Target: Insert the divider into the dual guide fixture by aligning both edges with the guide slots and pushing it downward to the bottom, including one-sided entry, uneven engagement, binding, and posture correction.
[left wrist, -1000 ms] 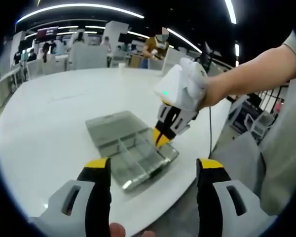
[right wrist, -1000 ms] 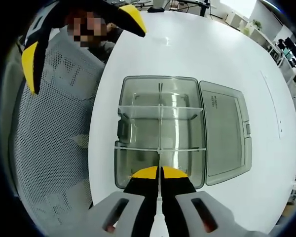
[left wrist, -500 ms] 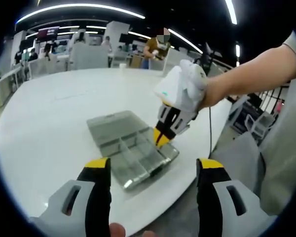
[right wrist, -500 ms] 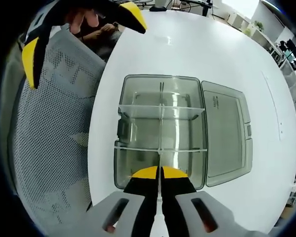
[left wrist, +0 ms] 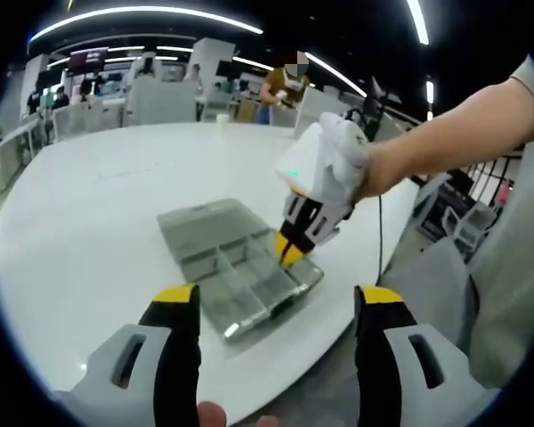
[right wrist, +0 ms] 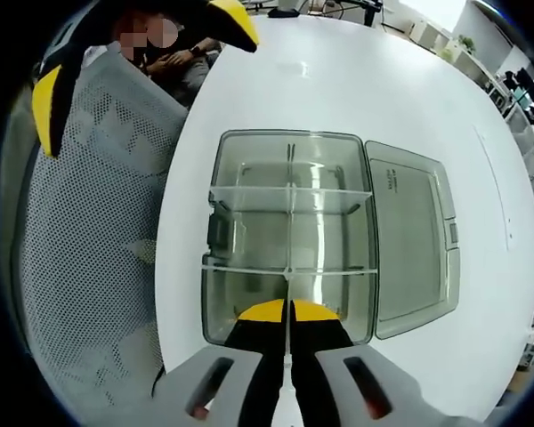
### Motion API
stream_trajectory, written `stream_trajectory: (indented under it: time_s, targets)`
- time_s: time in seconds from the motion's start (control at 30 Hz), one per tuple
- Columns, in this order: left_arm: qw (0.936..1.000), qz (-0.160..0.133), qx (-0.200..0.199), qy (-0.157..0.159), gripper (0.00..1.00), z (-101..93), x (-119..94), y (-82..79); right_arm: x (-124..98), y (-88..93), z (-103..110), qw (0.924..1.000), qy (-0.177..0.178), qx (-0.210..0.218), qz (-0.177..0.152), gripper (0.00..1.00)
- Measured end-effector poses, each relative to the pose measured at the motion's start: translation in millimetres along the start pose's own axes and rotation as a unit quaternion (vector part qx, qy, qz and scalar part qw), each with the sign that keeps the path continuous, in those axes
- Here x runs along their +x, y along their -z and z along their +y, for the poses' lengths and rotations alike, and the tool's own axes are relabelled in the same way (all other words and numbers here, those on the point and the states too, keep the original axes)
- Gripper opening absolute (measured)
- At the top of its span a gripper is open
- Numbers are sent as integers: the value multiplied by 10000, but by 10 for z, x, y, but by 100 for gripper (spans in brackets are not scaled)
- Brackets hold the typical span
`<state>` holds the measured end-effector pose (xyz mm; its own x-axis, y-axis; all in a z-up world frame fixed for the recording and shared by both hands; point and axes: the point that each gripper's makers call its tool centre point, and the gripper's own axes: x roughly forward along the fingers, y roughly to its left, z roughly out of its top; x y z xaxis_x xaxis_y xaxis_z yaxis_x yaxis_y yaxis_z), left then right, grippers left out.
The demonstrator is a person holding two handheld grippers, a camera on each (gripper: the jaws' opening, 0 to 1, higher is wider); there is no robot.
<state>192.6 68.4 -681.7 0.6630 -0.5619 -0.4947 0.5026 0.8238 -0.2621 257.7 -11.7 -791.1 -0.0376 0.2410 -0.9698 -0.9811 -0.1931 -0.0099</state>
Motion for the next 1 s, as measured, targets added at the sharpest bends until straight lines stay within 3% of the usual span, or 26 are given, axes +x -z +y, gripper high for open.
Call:
stream_trajectory:
  time_s: [0.53,1.0]
  targets:
    - [10000,51,20,-17,68,13,-13,0,28,22,20,10000,63,26,64,1]
    - [9999,101,38,-3,68,-4,-8,14,-20,-8,4,9998,84,145,-108,11]
